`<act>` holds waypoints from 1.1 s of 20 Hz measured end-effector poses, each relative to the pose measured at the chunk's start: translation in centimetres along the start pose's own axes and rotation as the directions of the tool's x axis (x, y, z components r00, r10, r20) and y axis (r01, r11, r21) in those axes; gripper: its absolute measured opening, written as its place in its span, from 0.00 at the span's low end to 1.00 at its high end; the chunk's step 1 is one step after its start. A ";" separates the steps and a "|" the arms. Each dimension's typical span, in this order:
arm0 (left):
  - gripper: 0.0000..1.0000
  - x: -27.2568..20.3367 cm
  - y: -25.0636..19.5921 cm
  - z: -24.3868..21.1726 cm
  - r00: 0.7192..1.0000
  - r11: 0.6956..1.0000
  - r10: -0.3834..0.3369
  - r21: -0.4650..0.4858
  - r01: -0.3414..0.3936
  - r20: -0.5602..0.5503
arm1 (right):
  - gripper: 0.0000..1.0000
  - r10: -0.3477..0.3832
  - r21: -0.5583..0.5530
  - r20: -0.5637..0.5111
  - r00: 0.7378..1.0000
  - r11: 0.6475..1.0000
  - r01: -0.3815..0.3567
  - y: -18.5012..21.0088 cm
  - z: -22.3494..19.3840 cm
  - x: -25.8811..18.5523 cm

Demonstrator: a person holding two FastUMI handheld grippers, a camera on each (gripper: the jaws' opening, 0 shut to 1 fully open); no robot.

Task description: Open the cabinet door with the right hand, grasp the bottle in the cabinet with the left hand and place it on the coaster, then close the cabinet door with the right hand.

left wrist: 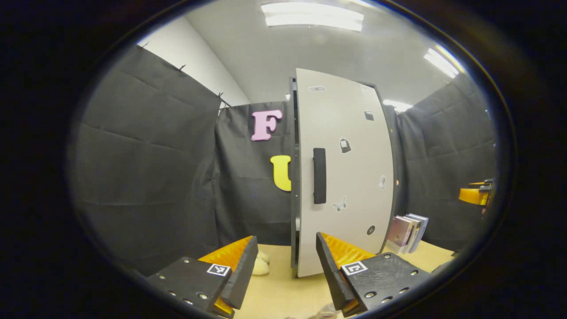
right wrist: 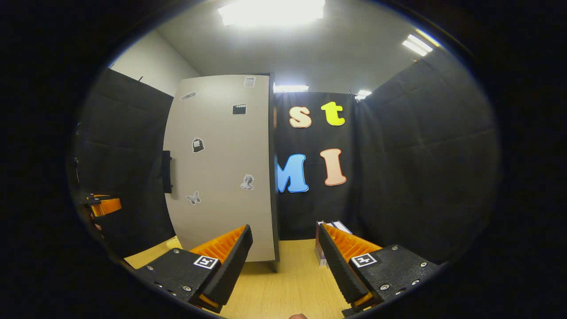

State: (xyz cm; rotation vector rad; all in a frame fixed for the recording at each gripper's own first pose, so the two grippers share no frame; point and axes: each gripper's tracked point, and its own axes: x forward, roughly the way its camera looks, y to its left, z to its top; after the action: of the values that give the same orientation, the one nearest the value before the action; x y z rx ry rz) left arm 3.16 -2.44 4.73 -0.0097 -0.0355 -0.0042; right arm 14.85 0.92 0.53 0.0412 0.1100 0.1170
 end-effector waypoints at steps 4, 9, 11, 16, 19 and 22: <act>0.75 0.4 0.4 0.2 1.000 1.000 0.003 0.010 -0.003 -0.002 | 0.93 -0.004 0.009 0.007 1.000 1.000 0.004 0.2 0.2 0.0; 0.75 0.4 1.0 1.0 1.000 0.999 0.005 0.039 -0.006 0.012 | 0.93 -0.009 0.013 0.012 1.000 1.000 0.009 0.9 0.3 0.2; 0.75 0.5 0.8 1.0 1.000 0.999 0.001 0.049 -0.001 0.013 | 0.93 -0.009 0.013 0.007 1.000 1.000 0.009 1.2 0.3 0.1; 0.75 0.5 0.6 0.6 1.000 0.999 -0.007 0.037 0.006 0.007 | 0.93 -0.011 0.000 0.007 1.000 1.000 0.011 1.5 0.7 -0.1; 0.72 0.3 0.9 0.5 1.000 1.000 -0.003 0.030 0.003 0.006 | 0.93 -0.017 -0.002 0.017 1.000 1.000 0.017 1.6 1.1 -0.1; 0.75 0.4 1.2 0.5 1.000 0.999 0.007 0.034 -0.007 0.005 | 0.93 -0.019 0.005 0.016 1.000 1.000 0.019 1.7 0.9 0.0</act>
State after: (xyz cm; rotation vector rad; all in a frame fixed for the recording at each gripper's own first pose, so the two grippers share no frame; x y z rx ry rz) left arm 3.51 -1.21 5.26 0.0238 -0.0401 0.0032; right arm 14.79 2.57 1.55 0.0462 0.0945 0.0976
